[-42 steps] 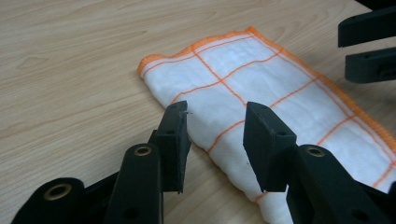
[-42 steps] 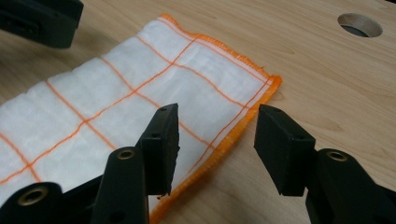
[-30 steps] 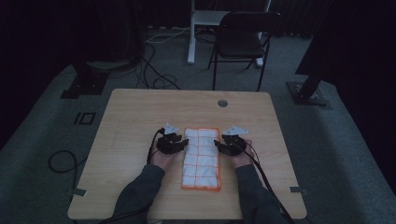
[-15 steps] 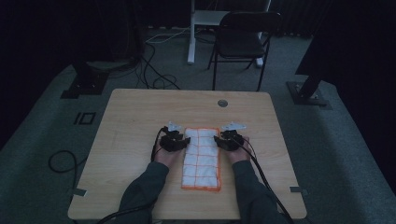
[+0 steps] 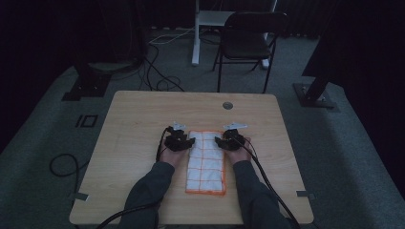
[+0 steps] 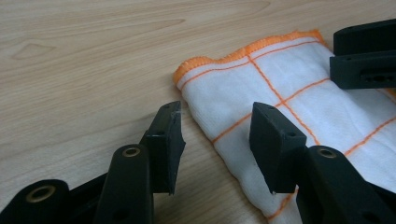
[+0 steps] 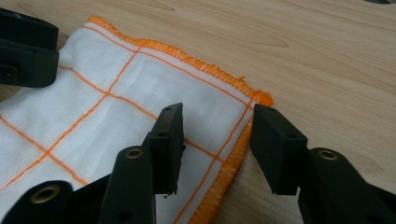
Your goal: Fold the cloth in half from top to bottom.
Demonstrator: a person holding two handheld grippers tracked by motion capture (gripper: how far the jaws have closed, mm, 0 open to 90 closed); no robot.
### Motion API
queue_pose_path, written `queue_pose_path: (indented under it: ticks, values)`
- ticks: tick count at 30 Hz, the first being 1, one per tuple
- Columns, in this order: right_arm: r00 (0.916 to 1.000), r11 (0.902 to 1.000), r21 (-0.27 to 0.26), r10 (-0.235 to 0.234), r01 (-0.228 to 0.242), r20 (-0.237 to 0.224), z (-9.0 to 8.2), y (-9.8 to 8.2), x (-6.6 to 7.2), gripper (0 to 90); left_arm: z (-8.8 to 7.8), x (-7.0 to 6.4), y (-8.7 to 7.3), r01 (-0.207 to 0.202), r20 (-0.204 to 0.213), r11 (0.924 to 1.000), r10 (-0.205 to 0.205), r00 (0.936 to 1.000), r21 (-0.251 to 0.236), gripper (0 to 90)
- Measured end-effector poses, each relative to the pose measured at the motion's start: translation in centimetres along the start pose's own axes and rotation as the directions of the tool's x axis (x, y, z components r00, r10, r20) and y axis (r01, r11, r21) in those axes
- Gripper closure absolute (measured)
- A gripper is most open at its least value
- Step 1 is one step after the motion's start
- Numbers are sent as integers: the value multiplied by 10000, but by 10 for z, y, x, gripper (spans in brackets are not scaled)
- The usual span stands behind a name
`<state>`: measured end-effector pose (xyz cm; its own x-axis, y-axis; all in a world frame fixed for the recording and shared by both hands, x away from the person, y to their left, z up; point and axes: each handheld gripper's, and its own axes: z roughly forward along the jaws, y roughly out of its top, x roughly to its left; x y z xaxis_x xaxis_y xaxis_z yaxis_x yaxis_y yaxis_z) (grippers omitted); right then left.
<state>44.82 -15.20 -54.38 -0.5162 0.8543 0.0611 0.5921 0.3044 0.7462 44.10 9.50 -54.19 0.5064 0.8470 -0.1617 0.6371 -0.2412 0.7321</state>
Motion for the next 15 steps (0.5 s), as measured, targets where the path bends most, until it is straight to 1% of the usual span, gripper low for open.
queue_pose_path:
  ticks: [3,6,12,15]
  values:
    - [10000,10000,73,38,-38,-39,2,2,-1,525,2,-1,4,-187,-301,9997,192,9994,160,592]
    - [10000,9999,126,-9,9,-29,3,4,0,522,3,-1,7,-253,-435,9992,266,9987,321,656]
    - [9997,9994,255,-212,214,-84,7,9,3,546,4,3,9,-134,-238,9991,144,9996,398,780]
    - [9992,9992,235,-314,320,-257,9,10,5,628,5,6,10,11,-65,9991,-8,10000,434,828]
